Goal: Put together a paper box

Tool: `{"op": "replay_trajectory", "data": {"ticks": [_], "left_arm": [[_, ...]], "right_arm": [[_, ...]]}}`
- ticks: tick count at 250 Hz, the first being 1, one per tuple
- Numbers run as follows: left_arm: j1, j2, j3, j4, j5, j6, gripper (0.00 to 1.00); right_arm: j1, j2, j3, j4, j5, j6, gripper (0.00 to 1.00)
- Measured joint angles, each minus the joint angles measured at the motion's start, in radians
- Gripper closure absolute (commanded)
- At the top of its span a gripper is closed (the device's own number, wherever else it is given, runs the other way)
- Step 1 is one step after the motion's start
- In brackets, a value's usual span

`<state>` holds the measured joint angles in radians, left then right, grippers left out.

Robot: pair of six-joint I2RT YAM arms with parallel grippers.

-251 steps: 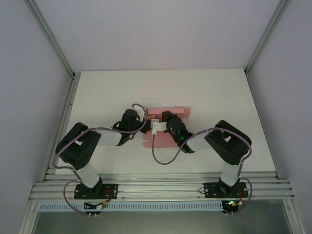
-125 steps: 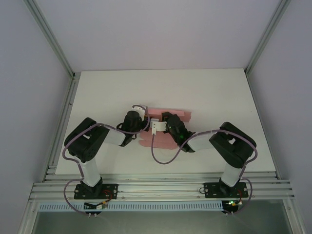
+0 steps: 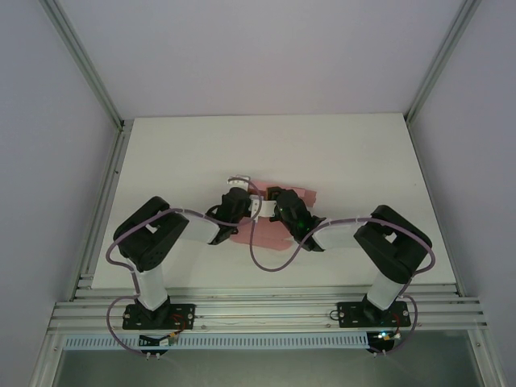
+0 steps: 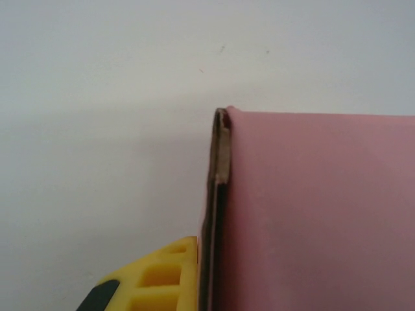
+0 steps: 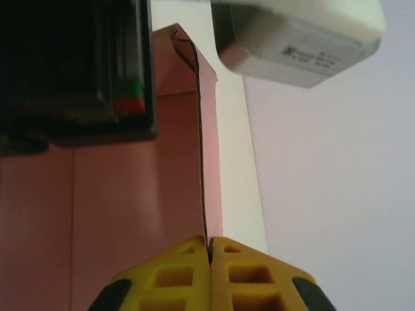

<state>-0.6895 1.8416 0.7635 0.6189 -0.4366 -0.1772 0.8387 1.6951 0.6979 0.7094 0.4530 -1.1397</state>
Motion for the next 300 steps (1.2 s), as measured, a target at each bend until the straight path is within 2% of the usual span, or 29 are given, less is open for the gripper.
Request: {"op": "replay_trajectory", "data": {"ticks": [63,104,163,188,203,222,235,251,263,278,285,300], "left_arm": [[-0.026,0.004,0.02,-0.033,-0.07,-0.043,1.0],[-0.059,0.02,0.061,-0.078,-0.155,-0.053,1.0],[-0.062,0.02,0.058,-0.09,-0.156,-0.086,0.97],[-0.062,0.02,0.056,-0.088,-0.153,-0.089,1.0],[-0.062,0.02,0.044,-0.071,-0.144,-0.089,1.0],[-0.061,0.02,0.014,-0.034,-0.15,-0.089,1.0],[-0.054,0.017,-0.006,-0.003,-0.15,-0.088,1.0],[-0.044,0.01,-0.024,0.017,-0.156,-0.088,1.0],[-0.031,0.002,-0.03,0.019,-0.159,-0.087,1.0],[-0.02,-0.016,-0.035,0.024,-0.16,-0.082,1.0],[-0.018,-0.028,-0.036,0.025,-0.16,-0.079,1.0],[-0.014,-0.061,-0.042,0.039,-0.16,-0.073,1.0]], "right_arm": [[-0.012,-0.002,0.0,-0.008,-0.005,0.016,1.0],[-0.025,-0.002,0.0,-0.014,0.01,0.028,1.0],[-0.027,-0.002,0.0,-0.02,0.002,0.026,1.0],[-0.027,-0.002,0.0,-0.021,0.003,0.026,1.0],[-0.025,-0.002,0.005,-0.029,0.003,0.026,0.77],[-0.019,0.001,0.019,-0.059,0.011,0.043,0.72],[-0.019,0.008,0.04,-0.085,0.021,0.06,0.59],[-0.021,0.019,0.074,-0.105,0.039,0.083,0.47],[-0.028,0.021,0.102,-0.111,0.051,0.098,0.28],[-0.037,0.021,0.132,-0.119,0.057,0.109,0.16],[-0.039,0.02,0.145,-0.127,0.055,0.116,0.02],[-0.036,0.004,0.166,-0.152,0.042,0.137,0.0]]}}
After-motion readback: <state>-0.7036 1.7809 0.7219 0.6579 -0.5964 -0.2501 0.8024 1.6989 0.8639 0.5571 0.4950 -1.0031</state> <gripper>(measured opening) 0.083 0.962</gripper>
